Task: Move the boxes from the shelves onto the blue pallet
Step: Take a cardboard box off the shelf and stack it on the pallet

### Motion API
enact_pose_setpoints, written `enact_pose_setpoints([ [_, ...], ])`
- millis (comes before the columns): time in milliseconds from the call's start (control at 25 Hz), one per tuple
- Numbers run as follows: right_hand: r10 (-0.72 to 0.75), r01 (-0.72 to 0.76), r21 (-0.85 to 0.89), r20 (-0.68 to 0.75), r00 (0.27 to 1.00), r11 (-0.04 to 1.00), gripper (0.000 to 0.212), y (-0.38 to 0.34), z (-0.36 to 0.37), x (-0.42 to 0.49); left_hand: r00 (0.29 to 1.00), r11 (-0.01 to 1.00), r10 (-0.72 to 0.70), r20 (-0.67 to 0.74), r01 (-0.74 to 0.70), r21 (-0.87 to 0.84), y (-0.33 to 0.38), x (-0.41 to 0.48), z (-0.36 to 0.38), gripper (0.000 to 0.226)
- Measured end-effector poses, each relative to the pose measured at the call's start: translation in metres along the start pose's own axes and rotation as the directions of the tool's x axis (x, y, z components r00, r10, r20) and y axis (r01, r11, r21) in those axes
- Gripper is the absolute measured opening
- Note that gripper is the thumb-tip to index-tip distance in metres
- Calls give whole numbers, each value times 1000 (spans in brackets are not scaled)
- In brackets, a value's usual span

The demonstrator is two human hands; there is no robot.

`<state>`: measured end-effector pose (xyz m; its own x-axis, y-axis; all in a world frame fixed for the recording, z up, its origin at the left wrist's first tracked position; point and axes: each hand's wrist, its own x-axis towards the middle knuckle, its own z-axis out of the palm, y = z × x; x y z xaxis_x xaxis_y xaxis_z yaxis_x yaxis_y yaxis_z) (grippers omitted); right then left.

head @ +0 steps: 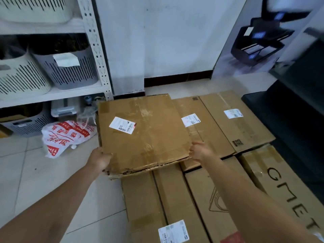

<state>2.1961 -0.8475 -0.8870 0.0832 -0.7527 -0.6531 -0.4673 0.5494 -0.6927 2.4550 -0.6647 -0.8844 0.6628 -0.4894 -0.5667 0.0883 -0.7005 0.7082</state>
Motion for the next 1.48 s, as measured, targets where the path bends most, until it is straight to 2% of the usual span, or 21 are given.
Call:
enact_pose_setpoints([
  [80, -118, 112, -152, -27, 993, 982, 38, -29, -34, -39, 996, 995, 88, -11, -88, 38, 37, -37, -15, 21],
  [120, -175, 162, -245, -33, 984, 956, 39, -44, -55, -68, 988, 986, 151, -14, -150, 67, 57, -68, -21, 24],
  [240, -374, 348, -457, 36, 927, 818, 38, -78, -126, -183, 939, 933, 341, -35, -334, 137, 101, -187, -36, 33],
  [360, -526, 502, -582, 144, 838, 640, 37, -96, -210, -316, 883, 876, 468, -20, -461, 139, 140, -327, -51, 23],
  [480, -581, 533, -658, 174, 795, 533, 35, -104, -292, -431, 821, 808, 570, 11, -564, 170, 187, -447, -64, 22],
  [640, -587, 446, -775, 121, 801, 449, 36, -88, -408, -567, 734, 717, 673, 84, -677, 167, 244, -600, -56, 18],
  [720, -567, 379, -798, 58, 822, 468, 37, -66, -461, -616, 666, 649, 731, 150, -746, 150, 262, -657, -29, 18],
  [840, -537, 309, -762, -60, 842, 570, 36, -21, -540, -676, 547, 533, 793, 268, -836, 130, 275, -740, 30, 15],
  [960, -518, 204, -733, -230, 824, 649, 37, 33, -623, -728, 381, 381, 838, 391, -921, 83, 278, -830, 96, 14],
  [1080, -475, 124, -710, -321, 820, 693, 40, 75, -701, -764, 274, 261, 833, 480, -961, 96, 280, -897, 153, 13],
  [1280, -466, 109, -677, -372, 803, 728, 41, 142, -839, -782, 194, 185, 853, 485, -980, 67, 300, -994, 273, 20],
  [1480, -469, 116, -635, -423, 775, 764, 40, 180, -980, -779, 255, 300, 823, 507, -954, -7, 326, -1068, 408, 16],
])
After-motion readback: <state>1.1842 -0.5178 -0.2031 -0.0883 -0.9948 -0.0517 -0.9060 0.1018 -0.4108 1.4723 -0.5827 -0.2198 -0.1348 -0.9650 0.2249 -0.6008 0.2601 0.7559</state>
